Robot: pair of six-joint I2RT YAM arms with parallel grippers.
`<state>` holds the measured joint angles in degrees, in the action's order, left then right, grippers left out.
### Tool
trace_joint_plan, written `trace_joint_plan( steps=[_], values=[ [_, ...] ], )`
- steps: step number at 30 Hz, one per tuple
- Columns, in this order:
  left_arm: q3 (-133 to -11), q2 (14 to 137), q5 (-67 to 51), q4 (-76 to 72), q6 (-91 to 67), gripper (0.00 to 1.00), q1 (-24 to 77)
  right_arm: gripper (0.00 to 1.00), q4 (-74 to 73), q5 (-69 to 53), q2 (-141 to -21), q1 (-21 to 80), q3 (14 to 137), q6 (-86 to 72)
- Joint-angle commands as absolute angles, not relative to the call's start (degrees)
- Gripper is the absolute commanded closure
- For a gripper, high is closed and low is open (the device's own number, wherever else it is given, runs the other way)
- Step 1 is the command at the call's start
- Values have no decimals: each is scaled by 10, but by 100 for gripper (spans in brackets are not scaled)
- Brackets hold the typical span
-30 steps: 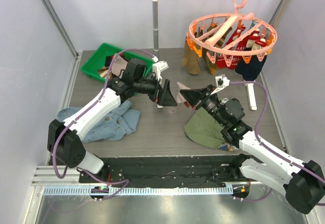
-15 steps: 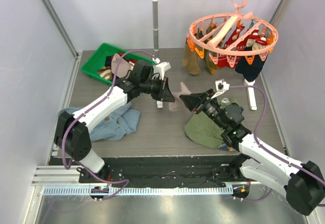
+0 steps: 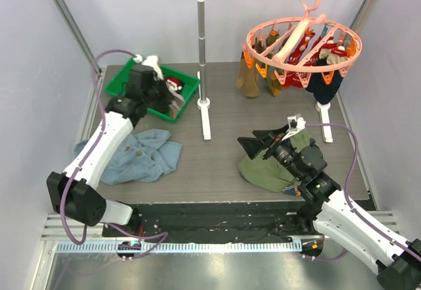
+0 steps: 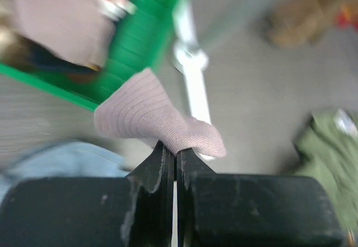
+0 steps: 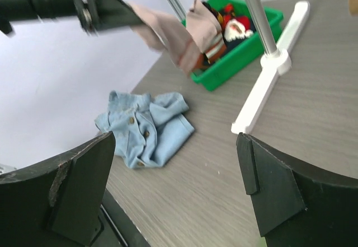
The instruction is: Remove the socks clipped to the hanger
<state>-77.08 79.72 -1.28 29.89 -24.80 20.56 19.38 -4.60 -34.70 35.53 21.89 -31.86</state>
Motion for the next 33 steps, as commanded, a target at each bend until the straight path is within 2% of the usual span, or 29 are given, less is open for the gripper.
trace_joint_plan(
  steps=[1,7,11,16,20,25,27,30,31,33],
  values=[
    [-832,805,66,310,-230,100,136,0,165,-45,-340,357,215,-323],
    [-996,928,57,332,-236,100,70,0,138,-48,-353,357,232,-314],
    [-1029,1004,-33,289,-294,100,26,0,141,-60,-355,358,238,-323],
    [-1083,1119,-74,267,-316,100,10,0,135,-57,-358,358,242,-336],
    [-1132,1245,-58,304,-304,100,3,0,84,-48,-363,358,266,-323],
    [-1180,1295,-33,356,-295,99,-21,0,12,-33,-364,357,308,-295],
    [-1176,1298,-26,359,-297,94,-27,0,7,-24,-364,357,312,-293],
    [-1186,1289,-37,374,-307,80,-38,0,12,-6,-370,357,311,-296],
    [-1185,1282,-35,373,-305,67,-38,0,9,-3,-377,357,315,-300],
    [-1185,1262,-24,373,-298,50,-39,0,-14,22,-384,357,323,-303]
  ],
)
